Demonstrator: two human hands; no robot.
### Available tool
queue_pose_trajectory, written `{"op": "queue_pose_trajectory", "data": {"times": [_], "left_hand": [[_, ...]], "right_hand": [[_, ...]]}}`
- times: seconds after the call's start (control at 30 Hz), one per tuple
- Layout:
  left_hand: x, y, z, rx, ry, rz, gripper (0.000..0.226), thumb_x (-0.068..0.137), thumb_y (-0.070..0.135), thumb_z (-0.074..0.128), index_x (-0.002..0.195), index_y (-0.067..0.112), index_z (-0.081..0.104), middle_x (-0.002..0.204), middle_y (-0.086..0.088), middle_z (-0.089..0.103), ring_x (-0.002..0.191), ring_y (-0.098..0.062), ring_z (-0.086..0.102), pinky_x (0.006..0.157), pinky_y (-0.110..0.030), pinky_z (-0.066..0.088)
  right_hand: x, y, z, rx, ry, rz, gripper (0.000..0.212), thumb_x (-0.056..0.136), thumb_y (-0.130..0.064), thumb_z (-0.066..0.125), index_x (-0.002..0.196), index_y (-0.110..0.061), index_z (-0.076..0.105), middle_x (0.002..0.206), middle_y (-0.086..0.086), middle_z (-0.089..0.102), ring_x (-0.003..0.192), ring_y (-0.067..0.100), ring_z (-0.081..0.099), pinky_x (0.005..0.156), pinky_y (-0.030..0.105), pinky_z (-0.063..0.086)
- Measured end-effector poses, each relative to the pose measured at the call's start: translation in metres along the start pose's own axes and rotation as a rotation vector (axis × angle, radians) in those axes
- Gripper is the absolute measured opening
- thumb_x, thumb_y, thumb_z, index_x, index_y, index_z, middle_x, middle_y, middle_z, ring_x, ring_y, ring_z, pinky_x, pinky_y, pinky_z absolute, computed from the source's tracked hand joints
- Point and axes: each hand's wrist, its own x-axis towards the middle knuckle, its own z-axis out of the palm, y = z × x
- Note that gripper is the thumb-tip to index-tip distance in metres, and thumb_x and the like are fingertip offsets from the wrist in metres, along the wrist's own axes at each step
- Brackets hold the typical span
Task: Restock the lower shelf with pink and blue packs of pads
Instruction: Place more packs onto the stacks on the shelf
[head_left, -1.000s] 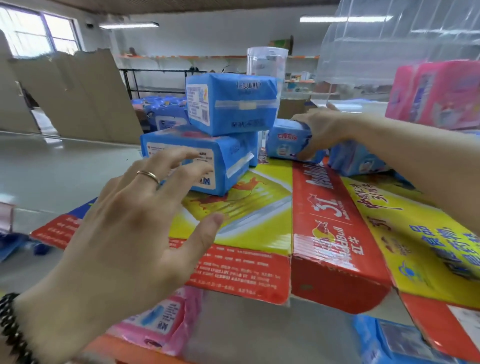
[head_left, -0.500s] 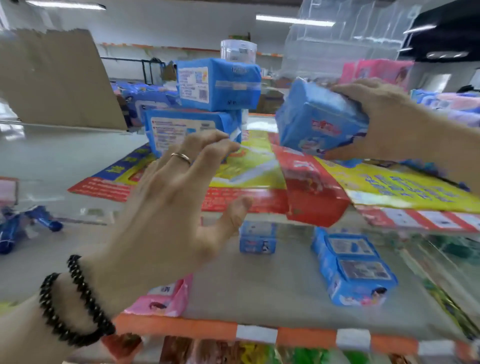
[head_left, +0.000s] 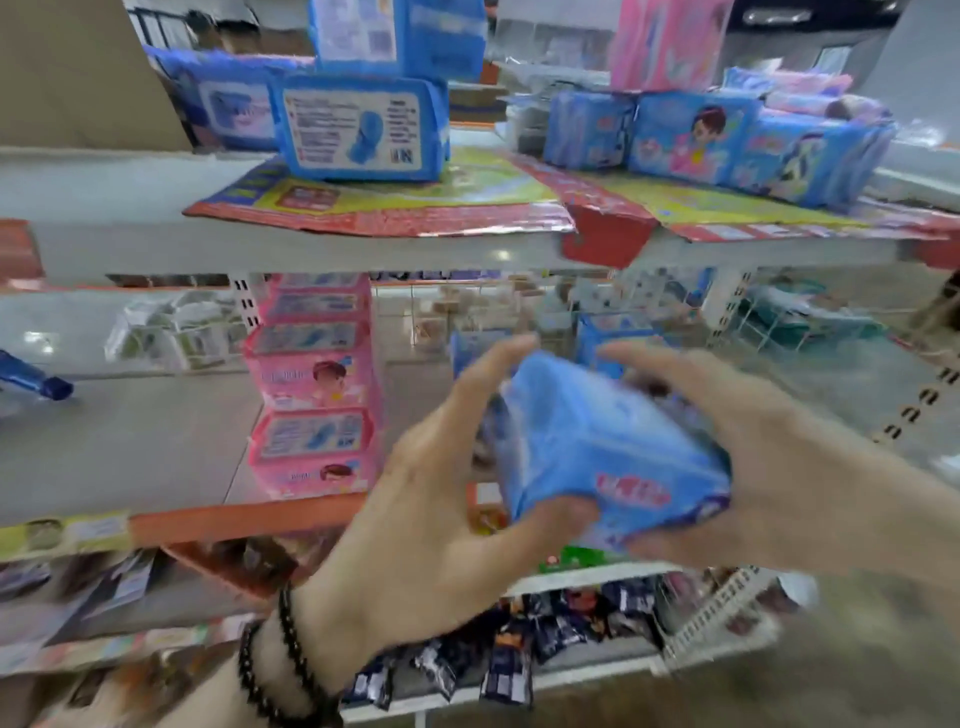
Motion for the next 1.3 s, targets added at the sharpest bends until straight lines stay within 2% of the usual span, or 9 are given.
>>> {"op": "queue_pose_trajectory", "data": {"times": [0.17,0.27,0.37,0.5,0.6,0.67,0.8,1.1,1.3], "left_hand": [[-0.062,-0.030,0.031,-0.120,0.064,-0.305,0.061,0.076,0.058,0.069,0.133,0.049,0.051,0.120,0.021,0.065,0.111,-0.004,0.063,0.088,-0.022,0.052],[-0.084,-0.042,0.048,-0.281,0.146,-0.535,0.054,0.067,0.059,0.073,0.119,0.052,0.061,0.115,0.022,0.069,0.104,0.000,0.068,0.084,-0.024,0.057],[-0.091,-0.048,0.063,-0.409,0.257,-0.686,0.043,0.063,0.056,0.075,0.104,0.053,0.066,0.102,0.018,0.074,0.093,-0.007,0.073,0.074,-0.026,0.060],[-0.087,-0.044,0.088,-0.400,0.329,-0.727,0.041,0.070,0.049,0.074,0.110,0.052,0.064,0.103,0.019,0.073,0.093,-0.004,0.072,0.070,-0.018,0.056],[-0.075,-0.038,0.110,-0.402,0.376,-0.743,0.047,0.073,0.043,0.073,0.118,0.040,0.061,0.106,0.014,0.073,0.093,-0.004,0.072,0.069,-0.017,0.056],[-0.067,-0.034,0.124,-0.422,0.388,-0.754,0.049,0.078,0.043,0.081,0.122,0.036,0.060,0.106,0.009,0.073,0.095,-0.009,0.073,0.069,-0.020,0.057],[-0.060,-0.028,0.148,-0.412,0.417,-0.766,0.055,0.079,0.046,0.074,0.130,0.033,0.058,0.110,0.007,0.073,0.098,-0.011,0.073,0.072,-0.021,0.058],[-0.061,-0.028,0.178,-0.365,0.521,-0.834,0.058,0.081,0.059,0.072,0.131,0.035,0.054,0.104,0.011,0.075,0.100,-0.006,0.071,0.076,-0.019,0.056],[-0.067,-0.051,0.166,-0.397,0.602,-0.888,0.071,0.059,0.075,0.077,0.117,0.038,0.061,0.112,0.004,0.076,0.105,-0.010,0.071,0.073,-0.017,0.056]], "right_hand": [[-0.020,0.010,0.051,0.210,-0.238,0.147,0.119,0.058,-0.054,0.091,0.145,-0.062,0.010,0.130,-0.038,0.042,0.121,-0.013,0.047,0.099,0.015,0.044],[-0.028,0.023,0.075,0.365,-0.269,0.243,0.117,0.054,-0.074,0.081,0.139,-0.073,0.000,0.136,-0.057,0.017,0.130,-0.029,0.022,0.096,-0.003,0.028],[-0.038,0.041,0.099,0.592,-0.257,0.333,0.100,0.044,-0.093,0.068,0.126,-0.082,0.012,0.136,-0.054,0.028,0.130,-0.023,0.033,0.106,0.010,0.036],[-0.053,0.062,0.115,0.787,-0.190,0.398,0.093,0.052,-0.080,0.069,0.134,-0.063,0.029,0.136,-0.033,0.047,0.111,-0.012,0.059,0.087,0.014,0.050],[-0.061,0.081,0.114,0.900,-0.144,0.441,0.103,0.046,-0.085,0.074,0.138,-0.050,0.042,0.129,-0.026,0.062,0.113,-0.002,0.063,0.098,0.032,0.053],[-0.065,0.090,0.109,0.939,-0.101,0.455,0.095,0.052,-0.074,0.080,0.135,-0.040,0.050,0.122,-0.020,0.068,0.113,0.004,0.065,0.100,0.036,0.053],[-0.068,0.107,0.096,0.996,-0.054,0.437,0.058,0.068,-0.039,0.078,0.122,-0.028,0.062,0.111,-0.010,0.075,0.104,0.009,0.070,0.091,0.030,0.057],[-0.061,0.134,0.095,1.012,-0.037,0.417,0.052,0.069,-0.035,0.087,0.114,-0.018,0.068,0.106,-0.005,0.076,0.101,0.012,0.072,0.084,0.030,0.059],[-0.046,0.140,0.103,1.016,-0.029,0.447,0.044,0.072,-0.031,0.087,0.109,-0.017,0.069,0.102,-0.005,0.077,0.095,0.014,0.074,0.074,0.024,0.059]]}}
